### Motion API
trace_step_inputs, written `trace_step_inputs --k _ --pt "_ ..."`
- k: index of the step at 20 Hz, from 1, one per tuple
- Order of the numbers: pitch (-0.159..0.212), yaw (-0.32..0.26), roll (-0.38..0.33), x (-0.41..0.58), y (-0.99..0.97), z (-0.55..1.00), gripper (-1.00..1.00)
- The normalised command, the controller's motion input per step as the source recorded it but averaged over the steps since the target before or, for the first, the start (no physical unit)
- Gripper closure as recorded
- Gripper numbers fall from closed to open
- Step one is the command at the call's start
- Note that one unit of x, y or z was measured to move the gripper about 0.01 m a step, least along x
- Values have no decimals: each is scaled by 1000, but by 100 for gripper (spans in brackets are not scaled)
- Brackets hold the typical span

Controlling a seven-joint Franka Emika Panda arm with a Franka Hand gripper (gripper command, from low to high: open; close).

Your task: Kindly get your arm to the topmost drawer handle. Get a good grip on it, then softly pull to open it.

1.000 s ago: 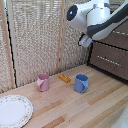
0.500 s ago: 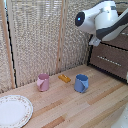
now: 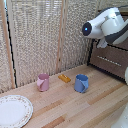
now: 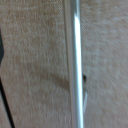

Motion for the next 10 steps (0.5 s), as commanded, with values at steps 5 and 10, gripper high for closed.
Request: trace_step_inputs --k 5,10 --pt "44 69 71 -11 -641 67 100" --pt "13 268 -9 -66 -170 0 100"
